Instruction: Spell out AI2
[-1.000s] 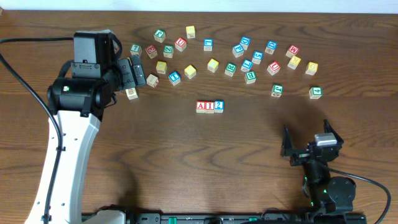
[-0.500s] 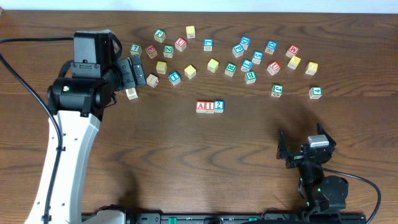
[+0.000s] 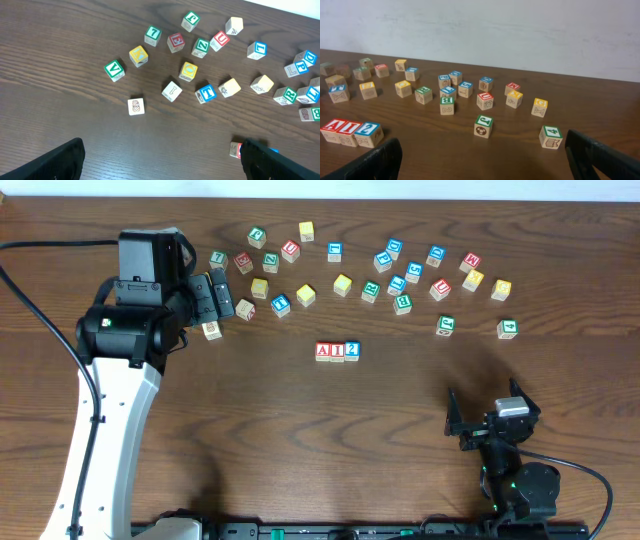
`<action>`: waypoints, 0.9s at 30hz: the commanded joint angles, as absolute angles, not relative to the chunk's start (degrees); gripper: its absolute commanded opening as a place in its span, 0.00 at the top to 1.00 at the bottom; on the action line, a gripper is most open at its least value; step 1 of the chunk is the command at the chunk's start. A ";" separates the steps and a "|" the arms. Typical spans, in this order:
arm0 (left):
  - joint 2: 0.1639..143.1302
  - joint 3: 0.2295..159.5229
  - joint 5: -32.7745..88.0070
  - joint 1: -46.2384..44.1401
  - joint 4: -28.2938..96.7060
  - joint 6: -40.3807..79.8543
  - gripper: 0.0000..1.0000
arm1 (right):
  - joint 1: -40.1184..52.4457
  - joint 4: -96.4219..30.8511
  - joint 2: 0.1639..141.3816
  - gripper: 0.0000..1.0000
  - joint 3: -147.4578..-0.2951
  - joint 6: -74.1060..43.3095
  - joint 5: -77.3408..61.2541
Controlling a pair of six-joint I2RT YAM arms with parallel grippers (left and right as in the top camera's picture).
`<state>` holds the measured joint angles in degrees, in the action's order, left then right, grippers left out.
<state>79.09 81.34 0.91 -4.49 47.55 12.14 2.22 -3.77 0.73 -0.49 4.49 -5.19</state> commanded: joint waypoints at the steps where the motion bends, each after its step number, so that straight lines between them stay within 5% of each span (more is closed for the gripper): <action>1: 79.02 82.08 0.36 -4.25 47.53 11.84 0.02 | 2.66 -3.86 0.32 0.01 -0.32 5.21 -5.54; 17: 76.40 81.69 -0.78 -3.90 47.48 11.75 0.02 | 2.66 -3.84 0.32 0.01 -0.32 5.21 -5.54; 27: 58.13 67.68 3.81 -0.82 32.03 -0.78 0.02 | 2.66 -3.84 0.32 0.01 -0.32 5.21 -5.54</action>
